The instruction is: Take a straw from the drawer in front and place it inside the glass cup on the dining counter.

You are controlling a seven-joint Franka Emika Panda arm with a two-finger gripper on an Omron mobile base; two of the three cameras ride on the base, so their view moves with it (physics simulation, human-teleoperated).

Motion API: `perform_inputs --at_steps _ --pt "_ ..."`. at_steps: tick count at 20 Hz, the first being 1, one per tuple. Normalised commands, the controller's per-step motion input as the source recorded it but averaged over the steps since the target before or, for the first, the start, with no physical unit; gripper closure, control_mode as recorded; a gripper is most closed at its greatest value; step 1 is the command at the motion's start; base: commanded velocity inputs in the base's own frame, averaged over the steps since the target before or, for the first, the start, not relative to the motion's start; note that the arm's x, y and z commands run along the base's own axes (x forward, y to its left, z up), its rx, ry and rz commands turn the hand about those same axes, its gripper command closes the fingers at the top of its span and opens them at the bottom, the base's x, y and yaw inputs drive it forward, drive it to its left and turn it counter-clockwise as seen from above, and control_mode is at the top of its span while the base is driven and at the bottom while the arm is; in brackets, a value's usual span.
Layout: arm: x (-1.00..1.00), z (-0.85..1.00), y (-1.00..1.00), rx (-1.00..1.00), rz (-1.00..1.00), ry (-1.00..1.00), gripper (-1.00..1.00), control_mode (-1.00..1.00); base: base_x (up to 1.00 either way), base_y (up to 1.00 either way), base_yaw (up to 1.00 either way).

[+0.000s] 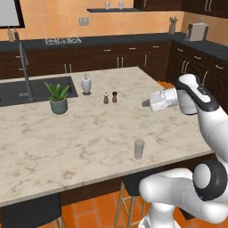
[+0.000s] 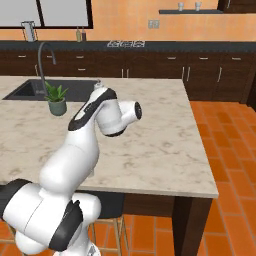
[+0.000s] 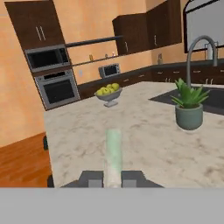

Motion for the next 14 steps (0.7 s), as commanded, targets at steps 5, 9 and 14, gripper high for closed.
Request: perform_inputs --at_steps 5,9,14 --pt "-0.17 -0.17 0.19 0.18 0.18 -0.08 1.00 -1.00 0.00 0.00 0.00" --pt "-0.06 -0.14 0.08 0.12 0.07 -0.01 1.00 -1.00 0.00 0.00 0.00" --pt "0.21 -0.27 0.00 0.05 0.01 0.08 1.00 -1.00 0.00 0.00 0.00"
